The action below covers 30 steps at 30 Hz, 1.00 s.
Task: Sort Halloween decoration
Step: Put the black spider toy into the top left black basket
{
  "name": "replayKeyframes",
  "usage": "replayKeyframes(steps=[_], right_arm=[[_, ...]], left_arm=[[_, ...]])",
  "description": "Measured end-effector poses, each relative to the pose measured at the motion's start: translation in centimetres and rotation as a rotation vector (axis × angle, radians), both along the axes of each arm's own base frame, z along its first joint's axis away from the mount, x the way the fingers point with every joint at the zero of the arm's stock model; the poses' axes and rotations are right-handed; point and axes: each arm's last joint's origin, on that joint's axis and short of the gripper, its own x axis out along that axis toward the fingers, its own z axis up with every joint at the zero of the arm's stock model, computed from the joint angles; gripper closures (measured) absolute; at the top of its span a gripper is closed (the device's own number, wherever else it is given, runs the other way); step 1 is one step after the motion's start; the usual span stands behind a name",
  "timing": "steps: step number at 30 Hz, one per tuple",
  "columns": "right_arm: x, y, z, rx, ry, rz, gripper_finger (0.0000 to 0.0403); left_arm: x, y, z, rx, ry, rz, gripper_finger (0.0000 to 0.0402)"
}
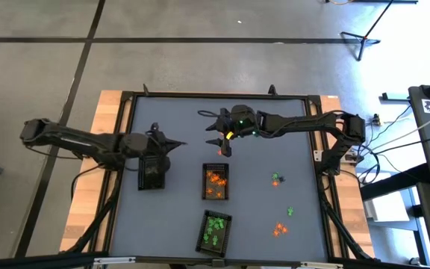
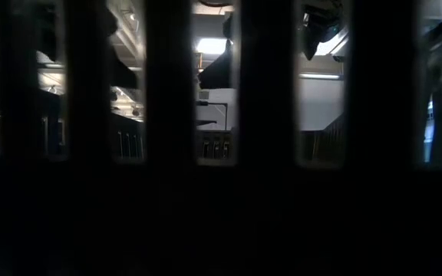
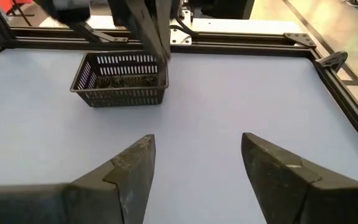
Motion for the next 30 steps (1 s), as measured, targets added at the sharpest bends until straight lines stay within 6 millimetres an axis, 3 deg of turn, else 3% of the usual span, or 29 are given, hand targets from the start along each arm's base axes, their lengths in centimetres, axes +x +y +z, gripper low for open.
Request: replayKeyframes(steps=[5,11,20,30], right_arm=[[0.0,0.0,0.0,0.000,0.001,0.000,0.0165],[0.0,0.0,-0.1,0.001,0.007,0.001,0.0165],[-0.1,0.0,-0.2,0.004,0.023,0.001,0.0165],[-0.1,0.0,-0.3,0.006,0.031,0.001,0.0165]], left_arm=[[-2.5,-1.1,1.8,-0.064,0.080,0.025,0.0401],[-4.2,-2.3,3.2,-0.142,0.208,0.019,0.0401],[-5.6,-3.6,1.9,-0.273,0.379,0.026,0.0401],[-5.9,-4.5,1.7,-0.413,0.411,-0.014,0.0402]])
